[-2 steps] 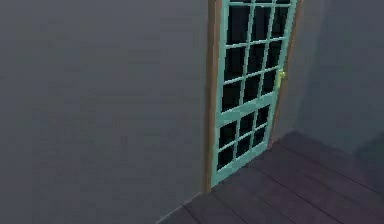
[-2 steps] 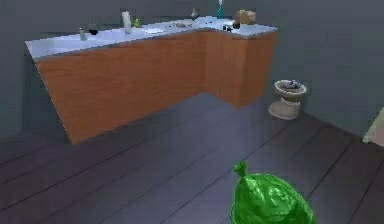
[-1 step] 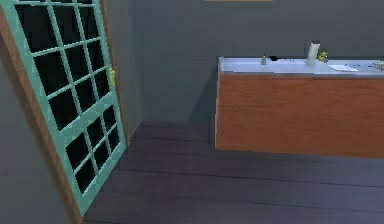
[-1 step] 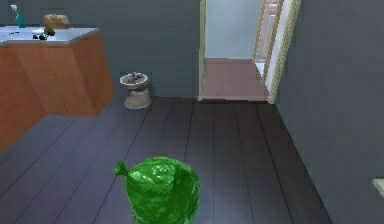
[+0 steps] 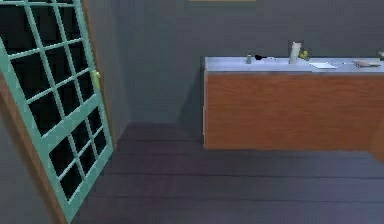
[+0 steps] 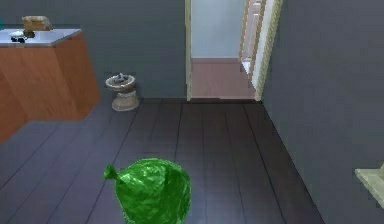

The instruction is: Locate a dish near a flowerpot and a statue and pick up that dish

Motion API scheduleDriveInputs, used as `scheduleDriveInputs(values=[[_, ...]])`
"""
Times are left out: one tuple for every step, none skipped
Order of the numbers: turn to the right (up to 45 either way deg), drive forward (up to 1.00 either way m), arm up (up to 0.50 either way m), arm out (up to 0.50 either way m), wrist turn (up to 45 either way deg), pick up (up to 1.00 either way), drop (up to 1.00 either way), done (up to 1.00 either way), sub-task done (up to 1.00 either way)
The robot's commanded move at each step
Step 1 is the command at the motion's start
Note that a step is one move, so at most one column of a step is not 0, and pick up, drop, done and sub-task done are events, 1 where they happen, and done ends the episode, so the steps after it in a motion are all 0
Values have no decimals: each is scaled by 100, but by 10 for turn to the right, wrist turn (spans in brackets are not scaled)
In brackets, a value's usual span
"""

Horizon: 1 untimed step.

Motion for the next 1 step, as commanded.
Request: scheduleDriveInputs(values=[[0,10,0,0,0,0,0,0,0]])
